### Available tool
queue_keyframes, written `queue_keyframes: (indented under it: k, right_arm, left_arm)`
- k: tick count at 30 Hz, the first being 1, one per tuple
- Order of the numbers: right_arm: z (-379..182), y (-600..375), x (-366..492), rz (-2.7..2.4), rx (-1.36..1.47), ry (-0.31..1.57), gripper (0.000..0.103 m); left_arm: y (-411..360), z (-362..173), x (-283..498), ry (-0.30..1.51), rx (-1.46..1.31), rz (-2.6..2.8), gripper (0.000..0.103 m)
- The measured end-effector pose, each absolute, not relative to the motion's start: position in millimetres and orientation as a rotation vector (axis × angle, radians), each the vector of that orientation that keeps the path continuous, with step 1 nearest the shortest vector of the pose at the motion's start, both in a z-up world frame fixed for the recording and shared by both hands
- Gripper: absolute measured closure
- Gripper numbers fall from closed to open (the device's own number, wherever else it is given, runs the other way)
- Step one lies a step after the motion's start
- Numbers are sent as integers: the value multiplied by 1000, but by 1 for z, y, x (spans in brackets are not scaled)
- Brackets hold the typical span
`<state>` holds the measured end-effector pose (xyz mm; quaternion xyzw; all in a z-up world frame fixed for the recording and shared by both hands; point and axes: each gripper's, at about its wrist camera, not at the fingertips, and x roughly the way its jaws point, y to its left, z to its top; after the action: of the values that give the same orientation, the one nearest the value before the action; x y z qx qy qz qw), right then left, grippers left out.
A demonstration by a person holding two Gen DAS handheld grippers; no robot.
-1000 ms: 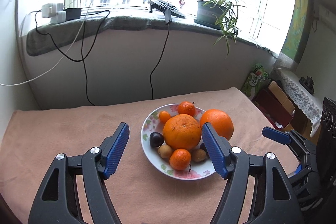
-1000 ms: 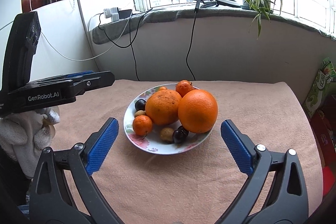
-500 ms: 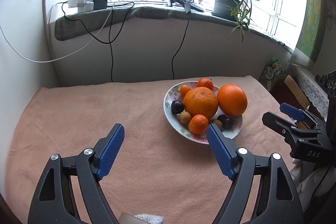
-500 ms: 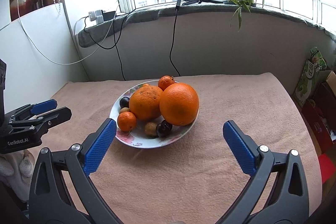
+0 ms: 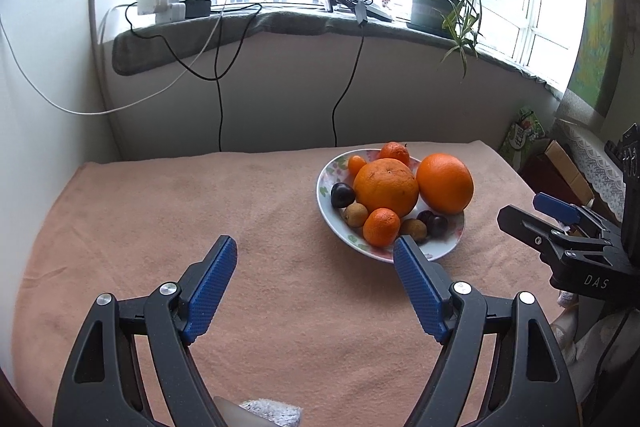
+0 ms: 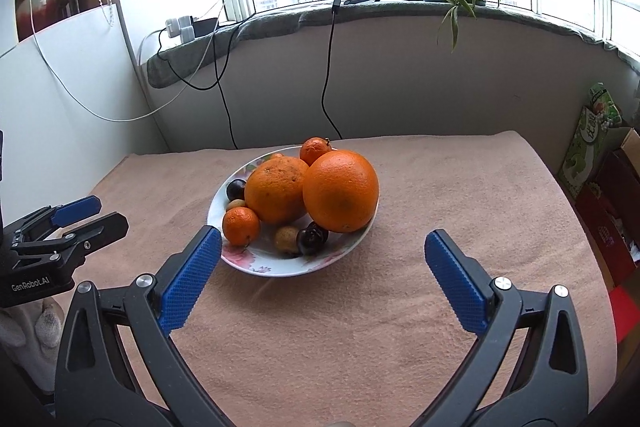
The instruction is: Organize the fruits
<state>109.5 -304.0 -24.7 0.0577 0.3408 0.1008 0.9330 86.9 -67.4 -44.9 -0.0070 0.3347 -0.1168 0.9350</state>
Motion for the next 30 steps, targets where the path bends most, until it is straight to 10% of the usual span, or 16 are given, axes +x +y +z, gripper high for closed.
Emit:
queue_keyframes:
  k: [30]
  right_arm:
    - [-26,-297,111,216,105,712,0]
  left_arm:
    - [-63,-40,81,660,-17,-217,22]
